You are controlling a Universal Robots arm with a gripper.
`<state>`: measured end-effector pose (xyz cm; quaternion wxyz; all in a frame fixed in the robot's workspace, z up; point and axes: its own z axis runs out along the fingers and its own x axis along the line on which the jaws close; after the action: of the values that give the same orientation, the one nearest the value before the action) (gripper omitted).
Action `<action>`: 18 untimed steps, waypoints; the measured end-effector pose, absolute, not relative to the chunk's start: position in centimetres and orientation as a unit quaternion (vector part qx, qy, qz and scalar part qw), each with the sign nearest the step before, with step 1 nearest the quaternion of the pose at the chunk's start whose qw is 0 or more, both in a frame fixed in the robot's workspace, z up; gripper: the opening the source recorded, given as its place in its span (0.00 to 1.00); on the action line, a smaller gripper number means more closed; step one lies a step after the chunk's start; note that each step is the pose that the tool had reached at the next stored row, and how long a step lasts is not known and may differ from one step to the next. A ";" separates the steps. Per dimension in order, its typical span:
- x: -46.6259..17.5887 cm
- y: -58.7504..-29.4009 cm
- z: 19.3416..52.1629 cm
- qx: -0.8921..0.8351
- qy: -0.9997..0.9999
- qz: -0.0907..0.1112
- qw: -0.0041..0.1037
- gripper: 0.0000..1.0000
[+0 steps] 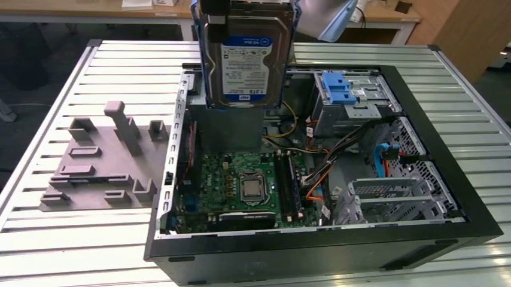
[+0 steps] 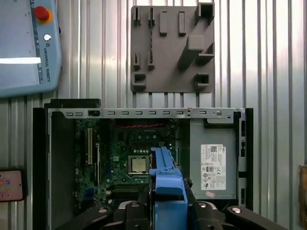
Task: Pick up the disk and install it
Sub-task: 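Pick up the disk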
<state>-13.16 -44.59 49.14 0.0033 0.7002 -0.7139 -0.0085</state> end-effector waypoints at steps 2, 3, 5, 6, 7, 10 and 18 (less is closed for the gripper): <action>-12.5 -44.7 49.1 0.700 -0.714 -0.009 0.003 0.36; -12.2 -44.8 49.1 0.700 -0.714 -0.009 0.003 0.36; -11.5 -44.8 49.0 0.700 -0.714 -0.009 0.003 0.36; -11.1 -44.8 49.0 0.700 -0.714 -0.009 0.003 0.36; -10.7 -44.8 49.0 0.700 -0.714 -0.009 0.003 0.36; -9.5 -44.9 48.9 0.700 -0.714 -0.009 0.003 0.36; -8.6 -44.9 48.8 0.700 -0.714 -0.007 0.002 0.36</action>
<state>-8.59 -44.93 48.78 0.0021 0.7001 -0.7140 -0.0073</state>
